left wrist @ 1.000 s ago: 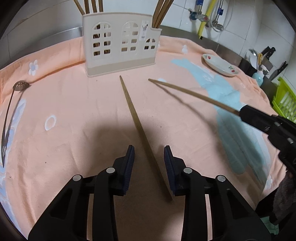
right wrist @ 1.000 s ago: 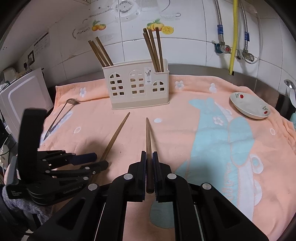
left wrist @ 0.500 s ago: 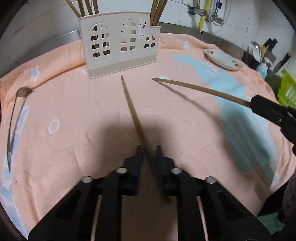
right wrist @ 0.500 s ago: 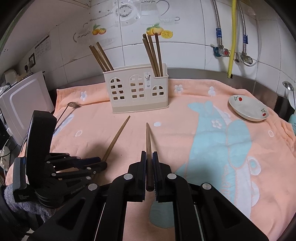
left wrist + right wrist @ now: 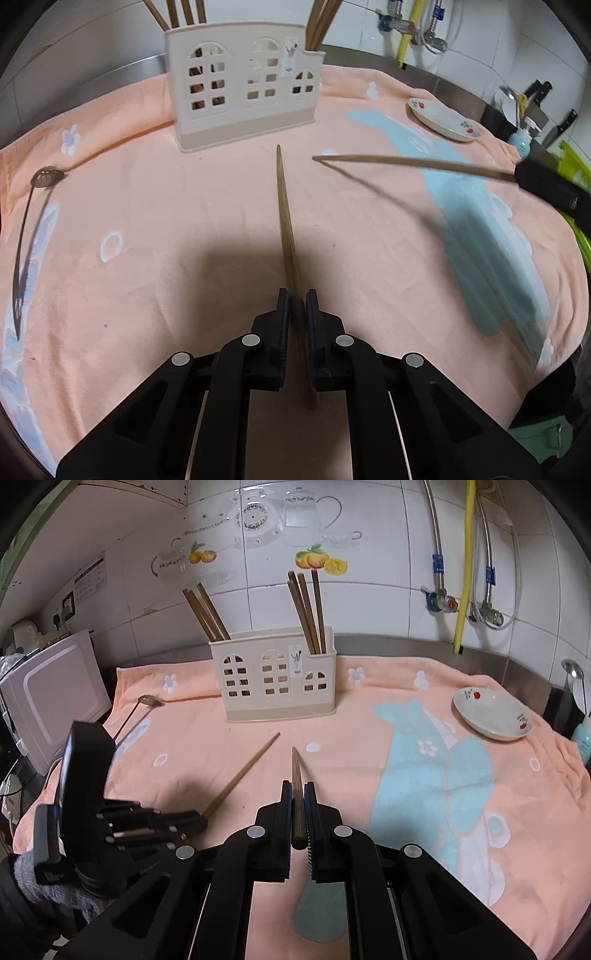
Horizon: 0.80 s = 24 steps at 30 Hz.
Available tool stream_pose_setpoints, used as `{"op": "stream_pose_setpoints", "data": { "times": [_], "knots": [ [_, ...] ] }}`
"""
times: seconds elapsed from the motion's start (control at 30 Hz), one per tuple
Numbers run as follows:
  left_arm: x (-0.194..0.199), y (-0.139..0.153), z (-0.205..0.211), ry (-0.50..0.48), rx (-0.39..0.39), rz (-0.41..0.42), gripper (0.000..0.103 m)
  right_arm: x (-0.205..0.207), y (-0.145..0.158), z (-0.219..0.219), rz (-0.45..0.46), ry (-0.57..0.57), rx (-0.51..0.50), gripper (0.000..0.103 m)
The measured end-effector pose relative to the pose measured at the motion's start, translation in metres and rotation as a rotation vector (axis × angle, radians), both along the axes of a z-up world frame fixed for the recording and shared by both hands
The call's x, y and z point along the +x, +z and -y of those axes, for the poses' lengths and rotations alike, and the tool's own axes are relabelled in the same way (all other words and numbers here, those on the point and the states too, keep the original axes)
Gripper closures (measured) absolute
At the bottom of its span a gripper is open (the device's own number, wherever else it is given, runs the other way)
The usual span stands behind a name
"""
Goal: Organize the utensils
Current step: 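Lift the left tool's chopstick toward the holder while the right tool lifts its chopstick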
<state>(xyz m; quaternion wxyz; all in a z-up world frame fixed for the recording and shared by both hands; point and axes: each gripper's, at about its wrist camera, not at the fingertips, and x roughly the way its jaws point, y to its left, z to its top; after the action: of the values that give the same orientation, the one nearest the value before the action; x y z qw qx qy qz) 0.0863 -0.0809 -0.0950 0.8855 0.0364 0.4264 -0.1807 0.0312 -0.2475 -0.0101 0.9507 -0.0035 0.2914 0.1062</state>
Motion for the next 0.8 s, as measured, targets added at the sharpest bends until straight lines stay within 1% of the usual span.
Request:
{"op": "stream_pose_setpoints", "data": {
  "times": [0.27, 0.43, 0.63, 0.8],
  "knots": [
    [-0.002, -0.002, 0.003, -0.012, 0.004, 0.010, 0.094, 0.001, 0.004, 0.000, 0.009, 0.003, -0.006, 0.096],
    [-0.002, 0.005, -0.003, 0.002, -0.021, 0.025, 0.097, 0.002, 0.010, -0.002, 0.022, 0.013, -0.014, 0.096],
    [-0.004, 0.036, -0.017, 0.018, -0.048, 0.101, 0.097, 0.008, 0.029, -0.003, 0.054, 0.038, -0.019, 0.096],
    [-0.001, 0.070, -0.028, 0.022, -0.056, 0.179, 0.097, 0.018, 0.047, -0.007, 0.071, 0.072, -0.035, 0.096]
  ]
}}
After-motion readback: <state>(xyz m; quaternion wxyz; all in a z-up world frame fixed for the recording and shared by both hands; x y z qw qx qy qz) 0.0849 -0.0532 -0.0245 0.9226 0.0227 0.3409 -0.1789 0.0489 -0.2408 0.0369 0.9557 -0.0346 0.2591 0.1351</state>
